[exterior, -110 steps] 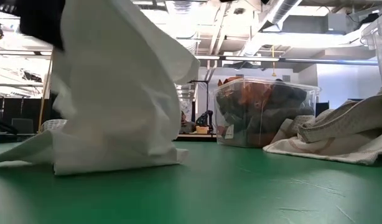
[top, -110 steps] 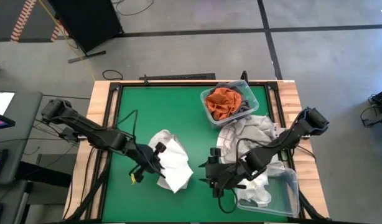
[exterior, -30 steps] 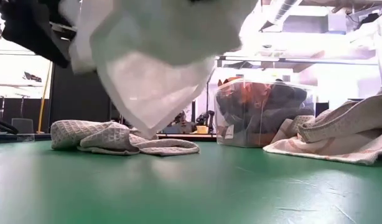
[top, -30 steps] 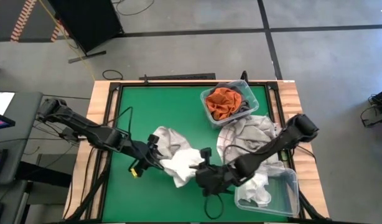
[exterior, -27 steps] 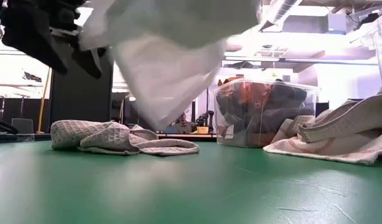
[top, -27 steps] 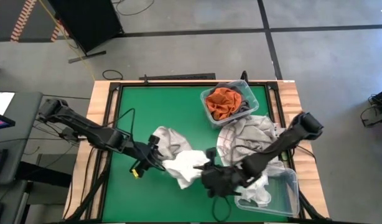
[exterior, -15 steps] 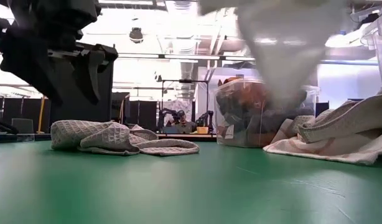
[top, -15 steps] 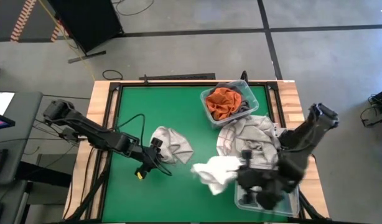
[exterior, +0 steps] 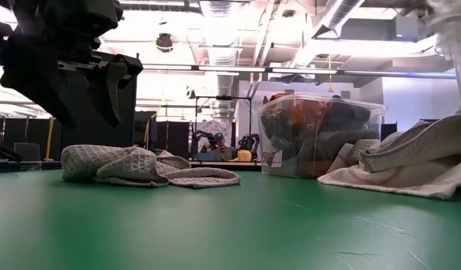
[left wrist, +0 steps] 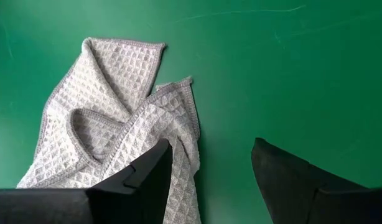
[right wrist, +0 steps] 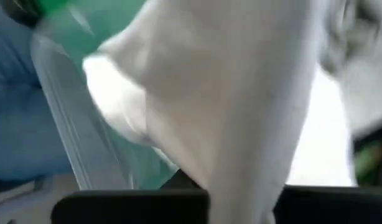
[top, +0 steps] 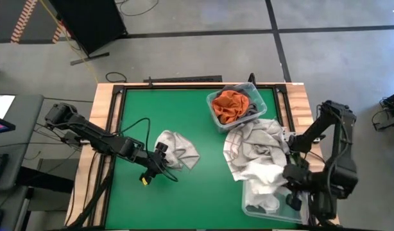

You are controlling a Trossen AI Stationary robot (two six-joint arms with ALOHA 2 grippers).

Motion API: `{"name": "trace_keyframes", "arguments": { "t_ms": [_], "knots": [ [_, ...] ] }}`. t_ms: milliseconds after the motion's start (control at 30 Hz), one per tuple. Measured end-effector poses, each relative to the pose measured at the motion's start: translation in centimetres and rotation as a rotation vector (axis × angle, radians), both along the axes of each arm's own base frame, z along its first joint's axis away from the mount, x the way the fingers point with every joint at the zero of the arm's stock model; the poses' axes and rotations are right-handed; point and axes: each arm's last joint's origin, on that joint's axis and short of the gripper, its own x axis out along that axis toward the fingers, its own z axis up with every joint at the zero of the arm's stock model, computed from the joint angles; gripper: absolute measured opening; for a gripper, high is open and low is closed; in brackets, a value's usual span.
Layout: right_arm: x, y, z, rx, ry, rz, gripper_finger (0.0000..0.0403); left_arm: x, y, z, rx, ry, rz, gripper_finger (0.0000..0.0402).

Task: Sort towels by color in basket
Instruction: Put the white towel into the bottom transparent bin

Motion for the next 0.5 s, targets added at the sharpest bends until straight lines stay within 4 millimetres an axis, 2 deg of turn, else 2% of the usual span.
{"name": "trace_keyframes", "arguments": {
  "t_ms": [67,200,500],
  "knots": [
    [-0.4,0.5,-0.7,0.033,0.066,-0.045,0.0029,0.0,0.0,0.0,0.0,0.0,0.0,0.021],
    [-0.3,1.5,-1.8,0.022,0.092,-0.061,0.0029,0.0,0.0,0.0,-0.001,-0.002,0.0,0.021],
    [2.8,2.8,-4.4,-0.103,0.145,-0.036,0.0029,0.0,0.0,0.0,-0.012,-0.004,0.012,0.021]
  ]
}}
